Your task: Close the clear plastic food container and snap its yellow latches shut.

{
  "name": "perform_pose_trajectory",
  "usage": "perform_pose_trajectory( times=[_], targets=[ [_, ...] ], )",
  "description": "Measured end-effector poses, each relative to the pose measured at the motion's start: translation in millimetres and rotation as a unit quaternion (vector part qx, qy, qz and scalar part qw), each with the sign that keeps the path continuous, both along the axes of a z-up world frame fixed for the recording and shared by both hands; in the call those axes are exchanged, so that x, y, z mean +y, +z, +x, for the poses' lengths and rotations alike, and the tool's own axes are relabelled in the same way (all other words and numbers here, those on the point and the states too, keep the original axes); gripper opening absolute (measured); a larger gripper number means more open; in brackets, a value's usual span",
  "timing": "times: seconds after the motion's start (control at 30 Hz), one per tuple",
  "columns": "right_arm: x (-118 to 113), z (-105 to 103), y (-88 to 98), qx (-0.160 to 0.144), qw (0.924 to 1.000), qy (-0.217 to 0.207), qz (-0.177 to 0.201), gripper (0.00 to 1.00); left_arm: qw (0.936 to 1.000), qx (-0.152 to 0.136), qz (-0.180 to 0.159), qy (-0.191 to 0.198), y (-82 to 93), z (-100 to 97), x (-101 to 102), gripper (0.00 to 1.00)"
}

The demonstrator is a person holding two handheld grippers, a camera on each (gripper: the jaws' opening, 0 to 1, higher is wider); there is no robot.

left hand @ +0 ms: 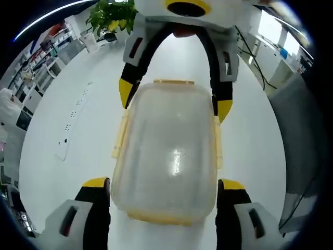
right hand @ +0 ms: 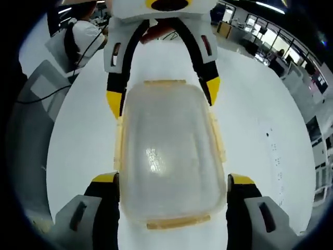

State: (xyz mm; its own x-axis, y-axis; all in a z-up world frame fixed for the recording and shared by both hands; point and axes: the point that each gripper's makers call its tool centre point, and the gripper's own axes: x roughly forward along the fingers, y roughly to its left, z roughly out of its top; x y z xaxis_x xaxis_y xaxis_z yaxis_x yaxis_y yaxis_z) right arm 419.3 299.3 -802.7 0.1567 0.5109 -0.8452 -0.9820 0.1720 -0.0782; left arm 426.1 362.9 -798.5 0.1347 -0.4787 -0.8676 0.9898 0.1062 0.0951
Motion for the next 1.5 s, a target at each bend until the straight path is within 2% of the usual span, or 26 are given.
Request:
perform_pose_trajectory(
  times=[0.2, 0.27, 0.3, 0.4, 0.57, 0.6, 0.63, 0.67, 0.73, 0.8, 0.87, 0.9, 1.03, 1.17, 1.27, 1.3, 1.5],
  targets=[
    [-0.4, 3.9, 5.8, -0.018, 0.9952, -0.056, 0.078, 0.95, 0.9954, -0.032, -0.073, 0.054, 3.4, 7.9, -1.7, 0.81],
    [1.0, 2.9, 8.6, -0.023, 0.9912, -0.072, 0.108, 0.96, 0.9915, -0.024, -0.1, 0.08, 5.7, 3.3, -3.4, 0.81],
    [2.3, 2.8, 10.2, -0.028, 0.9876, -0.086, 0.129, 0.97, 0.9891, -0.035, -0.114, 0.086, 8.1, 3.5, -4.1, 0.81],
    [-0.2, 3.6, 11.4, -0.033, 0.9777, -0.131, 0.161, 1.0, 0.9872, -0.051, -0.118, 0.095, 5.8, 1.0, 1.3, 0.81],
    [-2.2, 1.7, 13.8, -0.035, 0.9593, -0.186, 0.209, 1.0, 0.9723, -0.066, -0.173, 0.142, 12.9, 1.6, -0.2, 0.85],
    [1.0, -3.0, 14.3, -0.018, 0.9529, -0.199, 0.228, 1.0, 0.9661, -0.087, -0.178, 0.166, 14.3, 6.1, 3.9, 0.88],
    [2.0, -3.8, 14.8, -0.015, 0.9508, -0.202, 0.234, 1.0, 0.9611, -0.102, -0.179, 0.184, 15.1, 9.3, 7.5, 0.93],
    [2.6, -5.2, 16.1, -0.023, 0.9483, -0.203, 0.243, 1.0, 0.9554, -0.098, -0.196, 0.198, 15.6, 5.4, 6.0, 0.96],
    [2.2, -10.7, 13.3, -0.023, 0.9467, -0.208, 0.245, 1.0, 0.9459, -0.106, -0.211, 0.222, 14.7, 3.7, 9.8, 0.99],
    [0.6, -15.6, 11.4, -0.022, 0.9434, -0.216, 0.25, 1.0, 0.9443, -0.091, -0.217, 0.231, 7.4, -4.8, 10.5, 0.99],
    [1.0, -17.5, 13.7, -0.02, 0.9355, -0.229, 0.268, 1.0, 0.9439, -0.082, -0.22, 0.232, 2.5, -10.8, 9.9, 0.99],
    [-1.5, -19.0, 12.1, -0.023, 0.9357, -0.231, 0.266, 1.0, 0.9441, -0.066, -0.226, 0.231, -1.4, -17.5, 7.1, 0.99],
    [-6.3, -23.0, 12.2, -0.034, 0.9305, -0.244, 0.271, 1.0, 0.94, -0.067, -0.232, 0.241, -5.1, -21.5, 6.8, 0.99],
    [-10.7, -26.3, 12.5, -0.037, 0.9222, -0.26, 0.283, 1.0, 0.9282, -0.056, -0.262, 0.258, -0.8, -22.7, 2.2, 0.99],
    [-12.0, -27.8, 14.0, -0.042, 0.9161, -0.264, 0.299, 1.0, 0.9166, -0.049, -0.29, 0.271, 5.6, -22.4, -2.2, 0.99],
    [-13.2, -27.7, 16.1, -0.044, 0.914, -0.267, 0.303, 1.0, 0.9195, -0.052, -0.282, 0.269, 3.9, -22.6, -0.6, 0.99],
    [-19.4, -32.9, 10.8, -0.044, 0.9113, -0.279, 0.3, 1.0, 0.9195, -0.047, -0.278, 0.274, -1.6, -26.3, 0.8, 0.99]
  ],
)
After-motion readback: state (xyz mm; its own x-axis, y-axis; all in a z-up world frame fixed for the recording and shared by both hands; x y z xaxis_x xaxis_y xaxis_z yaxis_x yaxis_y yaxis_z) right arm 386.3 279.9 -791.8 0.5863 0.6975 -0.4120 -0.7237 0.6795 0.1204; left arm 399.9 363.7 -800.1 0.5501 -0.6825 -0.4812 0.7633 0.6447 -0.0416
